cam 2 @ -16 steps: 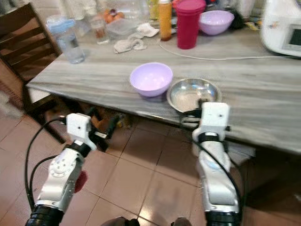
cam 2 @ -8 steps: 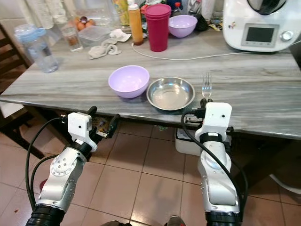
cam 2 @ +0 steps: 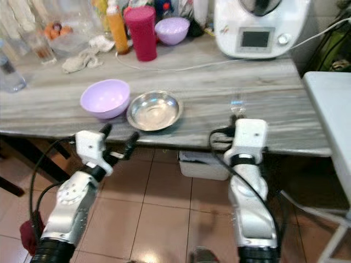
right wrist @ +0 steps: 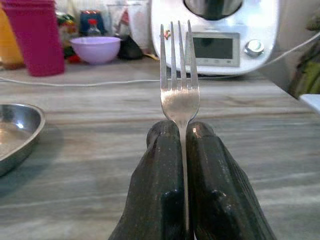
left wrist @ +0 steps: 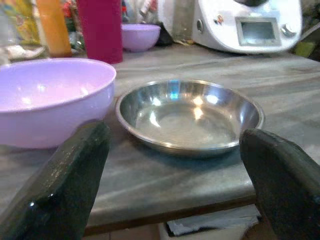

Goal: Setting the table

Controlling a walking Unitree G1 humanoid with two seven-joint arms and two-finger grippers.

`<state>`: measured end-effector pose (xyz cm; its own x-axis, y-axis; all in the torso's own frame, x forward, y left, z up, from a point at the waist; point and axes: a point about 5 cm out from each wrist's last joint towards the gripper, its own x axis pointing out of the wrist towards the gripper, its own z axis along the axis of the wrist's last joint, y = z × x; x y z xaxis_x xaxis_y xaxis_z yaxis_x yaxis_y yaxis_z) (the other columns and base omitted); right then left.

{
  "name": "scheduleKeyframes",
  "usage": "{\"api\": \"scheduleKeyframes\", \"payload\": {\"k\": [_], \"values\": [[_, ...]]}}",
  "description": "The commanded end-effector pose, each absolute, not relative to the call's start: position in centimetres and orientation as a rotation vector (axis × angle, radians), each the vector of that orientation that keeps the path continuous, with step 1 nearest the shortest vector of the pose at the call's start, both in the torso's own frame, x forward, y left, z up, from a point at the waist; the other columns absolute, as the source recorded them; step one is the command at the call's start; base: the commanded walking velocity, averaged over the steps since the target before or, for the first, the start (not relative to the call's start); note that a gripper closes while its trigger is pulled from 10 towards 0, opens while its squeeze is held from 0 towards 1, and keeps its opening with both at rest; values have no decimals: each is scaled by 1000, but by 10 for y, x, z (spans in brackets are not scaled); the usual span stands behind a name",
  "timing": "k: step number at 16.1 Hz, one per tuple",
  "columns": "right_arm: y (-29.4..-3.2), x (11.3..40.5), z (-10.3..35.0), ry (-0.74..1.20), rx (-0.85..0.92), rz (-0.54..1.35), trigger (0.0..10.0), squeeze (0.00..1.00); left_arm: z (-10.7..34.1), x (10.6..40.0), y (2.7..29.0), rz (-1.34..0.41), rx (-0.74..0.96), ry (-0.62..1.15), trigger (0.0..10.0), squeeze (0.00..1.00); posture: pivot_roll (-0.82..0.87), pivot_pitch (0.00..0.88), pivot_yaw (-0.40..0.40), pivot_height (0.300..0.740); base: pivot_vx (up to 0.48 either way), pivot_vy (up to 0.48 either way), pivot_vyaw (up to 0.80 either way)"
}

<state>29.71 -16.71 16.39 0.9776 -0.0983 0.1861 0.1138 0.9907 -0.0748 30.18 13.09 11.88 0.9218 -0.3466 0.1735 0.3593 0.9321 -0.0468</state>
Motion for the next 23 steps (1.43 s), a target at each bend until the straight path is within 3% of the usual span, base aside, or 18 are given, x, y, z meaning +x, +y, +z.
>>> {"api": "scheduleKeyframes", "payload": {"k": [1,5,11,15,23], "values": [[-169,296,165,-188,-86,-111,10000,0,116,300,133,-354,-68,-150,10000,0,-226,120,119,740,0,0,0],[-166,296,165,-191,-66,-92,10000,0,118,303,145,-283,-28,-158,10000,0,-225,126,122,740,0,0,0],[-174,319,173,-156,1,-84,10000,0,106,282,133,-578,21,-102,10000,0,-220,154,124,740,0,0,0],[-154,344,172,-76,131,-29,10000,0,105,273,127,-686,43,-102,10000,0,-210,167,120,740,0,0,0],[-126,374,171,2,198,40,10000,0,107,269,120,-721,40,-108,10000,0,-192,172,121,740,0,0,0]]}}
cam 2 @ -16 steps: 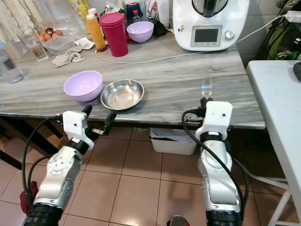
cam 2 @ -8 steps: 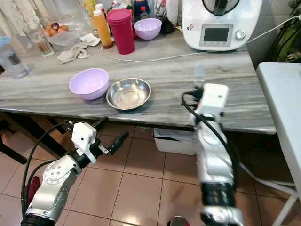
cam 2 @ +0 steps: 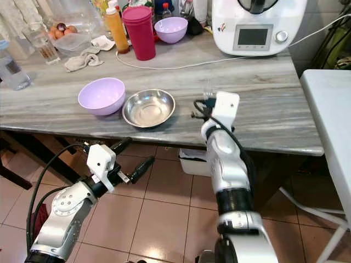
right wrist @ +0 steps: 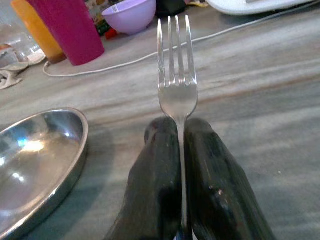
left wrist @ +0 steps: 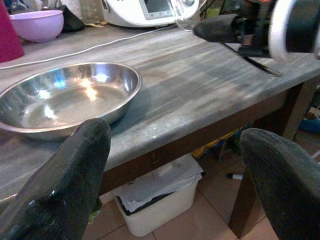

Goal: Setting the table

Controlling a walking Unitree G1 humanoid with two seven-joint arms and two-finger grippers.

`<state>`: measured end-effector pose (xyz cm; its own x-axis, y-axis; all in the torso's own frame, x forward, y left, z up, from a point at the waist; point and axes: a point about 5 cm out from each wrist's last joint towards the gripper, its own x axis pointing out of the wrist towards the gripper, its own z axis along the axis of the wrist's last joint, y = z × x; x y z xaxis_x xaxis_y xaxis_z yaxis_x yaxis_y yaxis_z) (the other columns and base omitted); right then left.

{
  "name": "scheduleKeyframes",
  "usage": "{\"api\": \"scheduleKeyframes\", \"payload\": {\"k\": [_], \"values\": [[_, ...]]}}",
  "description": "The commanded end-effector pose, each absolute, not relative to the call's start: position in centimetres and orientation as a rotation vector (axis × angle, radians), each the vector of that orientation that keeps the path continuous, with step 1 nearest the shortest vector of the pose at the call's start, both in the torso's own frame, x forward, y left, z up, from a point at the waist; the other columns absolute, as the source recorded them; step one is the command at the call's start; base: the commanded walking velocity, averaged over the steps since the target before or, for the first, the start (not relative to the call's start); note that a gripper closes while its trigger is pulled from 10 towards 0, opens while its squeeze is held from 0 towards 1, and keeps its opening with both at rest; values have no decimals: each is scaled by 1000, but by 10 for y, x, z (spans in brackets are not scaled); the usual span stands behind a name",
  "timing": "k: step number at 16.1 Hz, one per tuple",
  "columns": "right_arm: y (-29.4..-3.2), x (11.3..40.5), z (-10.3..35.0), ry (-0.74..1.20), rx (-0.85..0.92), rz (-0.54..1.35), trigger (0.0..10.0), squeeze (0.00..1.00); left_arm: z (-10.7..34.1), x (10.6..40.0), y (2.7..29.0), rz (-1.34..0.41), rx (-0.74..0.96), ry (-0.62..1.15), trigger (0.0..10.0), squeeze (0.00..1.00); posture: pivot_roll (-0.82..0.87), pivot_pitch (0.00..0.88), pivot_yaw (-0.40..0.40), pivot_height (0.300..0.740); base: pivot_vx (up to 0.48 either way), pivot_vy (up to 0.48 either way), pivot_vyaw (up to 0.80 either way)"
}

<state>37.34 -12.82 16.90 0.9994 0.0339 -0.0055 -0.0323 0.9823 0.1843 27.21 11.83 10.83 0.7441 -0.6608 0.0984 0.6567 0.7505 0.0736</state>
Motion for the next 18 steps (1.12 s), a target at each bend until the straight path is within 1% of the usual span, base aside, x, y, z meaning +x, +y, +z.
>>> {"api": "scheduleKeyframes", "payload": {"k": [1,7,10,14,18], "values": [[-127,378,172,8,208,36,10000,0,107,268,118,-735,40,-107,10000,0,-191,173,122,740,0,0,0],[-127,398,173,82,266,33,10000,0,109,267,115,-765,42,-115,10000,0,-190,174,119,740,0,0,0],[-117,402,171,124,309,58,10000,0,108,266,113,-773,44,-112,10000,0,-186,174,124,740,0,0,0],[-102,403,167,143,280,79,10000,0,108,266,113,-781,48,-111,10000,0,-175,172,124,740,0,0,0],[-100,403,164,157,256,80,10000,0,108,265,113,-779,47,-111,10000,0,-171,170,123,740,0,0,0]]}}
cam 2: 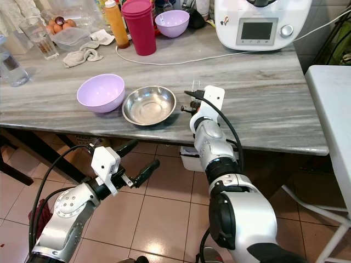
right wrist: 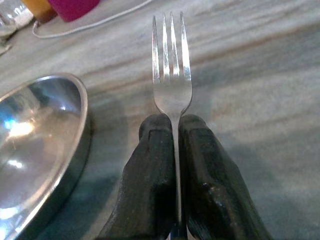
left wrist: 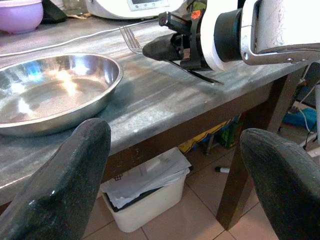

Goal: Setting the table

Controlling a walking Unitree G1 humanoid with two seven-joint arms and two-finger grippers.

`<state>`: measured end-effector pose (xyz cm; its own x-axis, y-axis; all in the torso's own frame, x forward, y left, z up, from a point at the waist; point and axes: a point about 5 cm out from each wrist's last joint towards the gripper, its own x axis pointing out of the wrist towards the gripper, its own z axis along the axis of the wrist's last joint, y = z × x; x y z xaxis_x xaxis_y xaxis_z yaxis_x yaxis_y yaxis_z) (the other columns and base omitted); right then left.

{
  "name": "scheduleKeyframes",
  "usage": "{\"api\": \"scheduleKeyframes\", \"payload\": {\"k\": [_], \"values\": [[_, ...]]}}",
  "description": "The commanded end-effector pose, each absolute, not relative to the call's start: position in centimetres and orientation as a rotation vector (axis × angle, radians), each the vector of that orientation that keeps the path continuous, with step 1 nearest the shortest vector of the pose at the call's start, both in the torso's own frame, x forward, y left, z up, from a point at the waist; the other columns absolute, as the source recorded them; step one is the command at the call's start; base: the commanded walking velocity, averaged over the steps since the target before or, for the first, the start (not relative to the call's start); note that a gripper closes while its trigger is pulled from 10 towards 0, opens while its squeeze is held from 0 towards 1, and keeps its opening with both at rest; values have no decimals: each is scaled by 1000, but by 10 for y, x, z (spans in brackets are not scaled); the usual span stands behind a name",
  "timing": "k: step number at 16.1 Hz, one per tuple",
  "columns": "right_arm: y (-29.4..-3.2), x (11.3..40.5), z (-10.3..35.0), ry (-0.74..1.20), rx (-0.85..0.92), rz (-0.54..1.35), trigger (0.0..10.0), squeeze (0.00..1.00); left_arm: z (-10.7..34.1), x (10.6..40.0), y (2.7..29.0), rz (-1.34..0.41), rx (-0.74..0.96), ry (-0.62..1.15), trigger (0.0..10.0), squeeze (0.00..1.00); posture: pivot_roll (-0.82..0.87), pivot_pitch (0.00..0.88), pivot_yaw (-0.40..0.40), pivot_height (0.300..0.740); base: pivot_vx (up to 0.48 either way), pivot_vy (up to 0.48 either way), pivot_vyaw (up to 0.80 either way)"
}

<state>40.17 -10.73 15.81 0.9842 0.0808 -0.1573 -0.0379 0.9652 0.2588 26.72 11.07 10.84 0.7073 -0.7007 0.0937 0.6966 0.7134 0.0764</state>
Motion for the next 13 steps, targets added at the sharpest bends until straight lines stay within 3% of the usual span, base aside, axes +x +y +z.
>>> {"api": "scheduleKeyframes", "payload": {"k": [1,10,11,12,13], "values": [[-100,403,162,166,235,76,10000,0,108,264,112,-782,46,-111,10000,0,-169,168,121,740,0,0,0],[-101,404,162,169,237,71,10000,0,108,263,110,-795,36,-125,10000,0,-160,170,120,740,0,0,0],[-101,405,163,168,237,70,10000,659,107,263,110,-794,37,-125,10000,0,-158,171,121,740,0,0,0],[-102,405,163,169,234,65,10000,784,107,263,111,-794,38,-123,10000,0,-157,170,122,740,0,0,0],[-102,405,163,168,234,65,10000,784,107,263,111,-794,38,-123,10000,0,-155,172,122,740,0,0,0]]}}
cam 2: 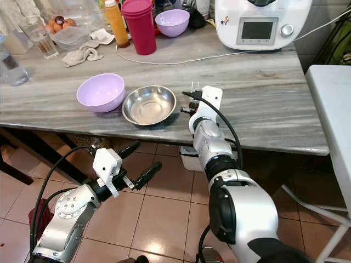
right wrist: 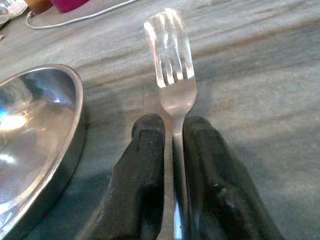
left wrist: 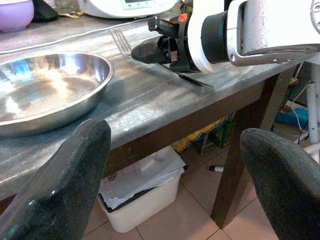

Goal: Setting the table

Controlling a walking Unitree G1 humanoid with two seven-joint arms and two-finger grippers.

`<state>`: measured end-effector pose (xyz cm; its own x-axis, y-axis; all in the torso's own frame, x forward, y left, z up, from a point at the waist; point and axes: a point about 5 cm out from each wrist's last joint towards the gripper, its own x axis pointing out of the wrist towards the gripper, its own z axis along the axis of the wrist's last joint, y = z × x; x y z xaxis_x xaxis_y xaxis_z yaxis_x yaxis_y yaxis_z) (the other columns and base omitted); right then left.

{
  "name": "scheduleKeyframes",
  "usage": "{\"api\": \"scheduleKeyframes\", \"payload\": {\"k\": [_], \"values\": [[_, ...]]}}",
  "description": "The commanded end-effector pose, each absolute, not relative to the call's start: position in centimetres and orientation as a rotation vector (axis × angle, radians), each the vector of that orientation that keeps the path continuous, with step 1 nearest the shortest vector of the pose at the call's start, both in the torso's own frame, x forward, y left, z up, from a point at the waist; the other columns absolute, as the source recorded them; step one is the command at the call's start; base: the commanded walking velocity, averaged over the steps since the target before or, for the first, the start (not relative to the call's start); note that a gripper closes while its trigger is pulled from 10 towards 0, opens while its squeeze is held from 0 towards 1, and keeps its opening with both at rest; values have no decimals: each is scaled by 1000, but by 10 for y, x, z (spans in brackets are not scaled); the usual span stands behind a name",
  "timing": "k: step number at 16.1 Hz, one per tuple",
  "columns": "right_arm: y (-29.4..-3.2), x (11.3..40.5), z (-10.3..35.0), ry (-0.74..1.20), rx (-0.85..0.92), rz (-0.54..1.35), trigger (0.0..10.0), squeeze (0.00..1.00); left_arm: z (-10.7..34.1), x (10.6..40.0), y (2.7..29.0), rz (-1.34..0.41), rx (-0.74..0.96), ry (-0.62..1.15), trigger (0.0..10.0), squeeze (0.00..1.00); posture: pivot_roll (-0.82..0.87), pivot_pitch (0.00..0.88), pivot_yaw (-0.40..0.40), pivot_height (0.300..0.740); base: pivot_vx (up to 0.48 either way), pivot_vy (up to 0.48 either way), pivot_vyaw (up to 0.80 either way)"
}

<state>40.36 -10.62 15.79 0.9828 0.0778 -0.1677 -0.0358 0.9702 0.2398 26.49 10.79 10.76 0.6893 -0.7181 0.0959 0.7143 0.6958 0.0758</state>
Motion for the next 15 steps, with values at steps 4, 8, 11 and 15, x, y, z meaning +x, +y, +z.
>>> {"api": "scheduleKeyframes", "payload": {"k": [4,8,11,15], "values": [[-105,406,165,158,241,38,10000,765,109,263,112,-789,43,-126,10000,0,-147,174,123,740,0,0,0],[-107,407,169,129,246,29,10000,1000,112,262,111,-787,42,-131,10000,0,-146,174,123,740,0,0,0],[-108,410,184,41,192,21,10000,1000,117,263,109,-785,44,-145,10000,0,-147,170,121,740,0,0,0],[-112,406,190,-75,99,8,10000,1000,125,266,109,-759,34,-173,10000,0,-152,166,117,740,0,0,0]]}}
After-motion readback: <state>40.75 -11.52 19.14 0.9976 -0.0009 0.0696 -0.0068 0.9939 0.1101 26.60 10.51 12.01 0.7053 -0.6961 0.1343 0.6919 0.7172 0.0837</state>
